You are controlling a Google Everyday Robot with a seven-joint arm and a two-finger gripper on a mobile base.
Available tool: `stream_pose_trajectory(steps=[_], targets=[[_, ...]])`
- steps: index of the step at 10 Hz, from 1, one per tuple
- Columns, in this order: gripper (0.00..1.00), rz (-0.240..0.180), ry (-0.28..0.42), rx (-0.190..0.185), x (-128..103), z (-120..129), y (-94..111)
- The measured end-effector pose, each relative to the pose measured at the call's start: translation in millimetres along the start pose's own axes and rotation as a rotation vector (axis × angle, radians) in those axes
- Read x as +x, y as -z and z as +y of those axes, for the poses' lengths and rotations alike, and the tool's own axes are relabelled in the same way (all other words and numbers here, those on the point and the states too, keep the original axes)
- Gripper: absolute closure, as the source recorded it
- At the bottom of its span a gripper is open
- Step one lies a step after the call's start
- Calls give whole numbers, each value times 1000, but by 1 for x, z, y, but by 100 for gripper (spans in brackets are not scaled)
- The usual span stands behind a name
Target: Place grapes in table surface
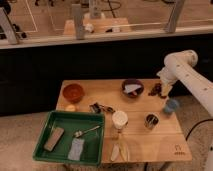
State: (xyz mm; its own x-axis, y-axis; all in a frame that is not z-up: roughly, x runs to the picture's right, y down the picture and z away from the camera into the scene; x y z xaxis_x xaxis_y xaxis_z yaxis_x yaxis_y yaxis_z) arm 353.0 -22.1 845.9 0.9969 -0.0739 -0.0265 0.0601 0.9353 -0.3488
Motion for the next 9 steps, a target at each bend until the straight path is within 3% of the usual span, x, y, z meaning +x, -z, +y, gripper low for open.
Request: stream_pose_trajectory(steps=[6, 9], targets=[[20, 1, 1, 2, 2, -4, -3], [20, 18, -26, 10, 16, -21, -28]])
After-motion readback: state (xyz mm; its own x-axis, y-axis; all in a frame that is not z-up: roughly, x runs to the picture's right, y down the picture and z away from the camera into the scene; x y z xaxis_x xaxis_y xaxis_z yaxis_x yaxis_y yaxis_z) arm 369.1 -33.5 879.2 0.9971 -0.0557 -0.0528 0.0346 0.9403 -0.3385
